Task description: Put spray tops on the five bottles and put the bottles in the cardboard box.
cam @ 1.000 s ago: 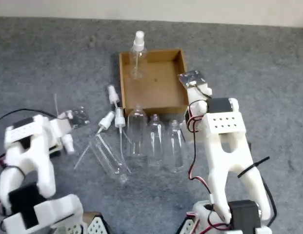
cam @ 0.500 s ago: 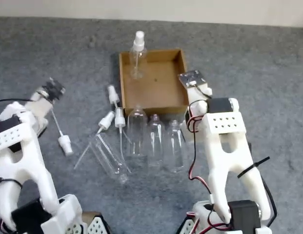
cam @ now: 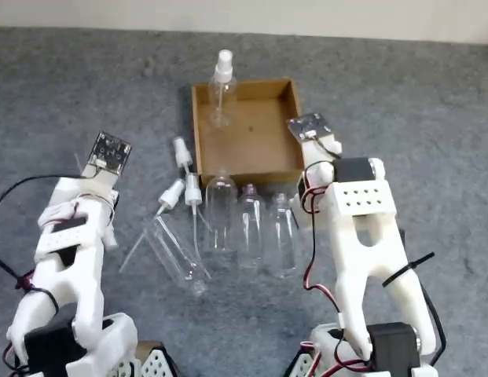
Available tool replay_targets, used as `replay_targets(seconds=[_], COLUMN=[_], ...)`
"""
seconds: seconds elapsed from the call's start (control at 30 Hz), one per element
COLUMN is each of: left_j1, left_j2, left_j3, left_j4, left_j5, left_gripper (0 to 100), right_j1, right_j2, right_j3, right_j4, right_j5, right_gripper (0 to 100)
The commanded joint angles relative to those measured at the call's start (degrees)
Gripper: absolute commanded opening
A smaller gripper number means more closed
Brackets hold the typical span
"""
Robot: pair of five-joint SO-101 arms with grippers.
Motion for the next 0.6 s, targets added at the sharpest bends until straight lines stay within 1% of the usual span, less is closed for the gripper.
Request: replay_targets(seconds=[0.0,0.2,0.27,0.47,0.57], left_j1=[-2.68,-9.63,-11.47,-19.12,-21.76], left_j2=[-1.98,-1.98,-1.98,-2.51,-2.59], left_j3=[0.48,5.05,6.46,7.16,6.81], left_j4=[-2.02,-2.2,-2.2,-2.11,-2.11], left_j5=[-4.92,-16.0,-18.64,-22.42,-24.79], left_gripper=[13,13,13,13,13], right_j1=[-0.48,-0.48,-0.48,-0.48,-0.48], right_j2=[-2.42,-2.42,-2.42,-2.42,-2.42], right_j3=[-0.22,-0.22,-0.22,-0.22,-0.22], right_j4=[0.66,0.66,0.66,0.66,0.66], right_j5=[0.53,0.53,0.53,0.53,0.53], right_gripper=[0.5,0.5,0.5,0.5,0.5])
